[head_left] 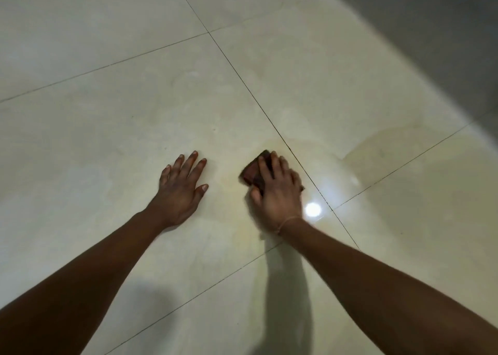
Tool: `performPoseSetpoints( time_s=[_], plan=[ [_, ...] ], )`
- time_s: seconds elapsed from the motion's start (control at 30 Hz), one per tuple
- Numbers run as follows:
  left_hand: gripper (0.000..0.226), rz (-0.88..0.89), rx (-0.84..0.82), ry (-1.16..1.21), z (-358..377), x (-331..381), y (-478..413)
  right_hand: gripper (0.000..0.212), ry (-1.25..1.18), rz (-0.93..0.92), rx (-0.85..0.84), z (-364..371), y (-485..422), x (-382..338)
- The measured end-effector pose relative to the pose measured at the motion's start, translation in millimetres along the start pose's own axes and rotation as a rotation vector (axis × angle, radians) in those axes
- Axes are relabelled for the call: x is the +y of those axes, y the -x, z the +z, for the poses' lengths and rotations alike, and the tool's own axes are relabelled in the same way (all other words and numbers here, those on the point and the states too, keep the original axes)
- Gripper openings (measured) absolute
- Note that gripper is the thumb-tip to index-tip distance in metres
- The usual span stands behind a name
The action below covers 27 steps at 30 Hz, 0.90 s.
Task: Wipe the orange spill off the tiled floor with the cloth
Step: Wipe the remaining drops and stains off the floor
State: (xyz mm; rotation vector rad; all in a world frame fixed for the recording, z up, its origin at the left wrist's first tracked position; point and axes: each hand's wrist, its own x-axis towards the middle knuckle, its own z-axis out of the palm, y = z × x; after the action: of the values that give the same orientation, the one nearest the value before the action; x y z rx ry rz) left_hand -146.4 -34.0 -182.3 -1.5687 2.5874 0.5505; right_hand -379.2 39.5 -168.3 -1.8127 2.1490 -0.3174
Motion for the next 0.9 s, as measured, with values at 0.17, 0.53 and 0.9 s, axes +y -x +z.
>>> performPoseSetpoints(
  time_s=[0.17,0.53,0.9],
  plan=[
    [0.073,-0.031,-0.006,0.009,-5.5,8.7,-2.4,0.070,0.089,-0.935,-0.352,3.8,47.1,4.1],
    [0.075,-0.045,-0.045,-0.063,-8.6,6.2,-2.3,0.070,0.176,-0.850,-0.324,-4.9,12.8,2.0],
    [0.074,0.107,0.001,-0.101,-6.8,128.3,-40.9,0.073,0.127,-0.597,-0.233,-26.4,72.4,81.2]
  ],
)
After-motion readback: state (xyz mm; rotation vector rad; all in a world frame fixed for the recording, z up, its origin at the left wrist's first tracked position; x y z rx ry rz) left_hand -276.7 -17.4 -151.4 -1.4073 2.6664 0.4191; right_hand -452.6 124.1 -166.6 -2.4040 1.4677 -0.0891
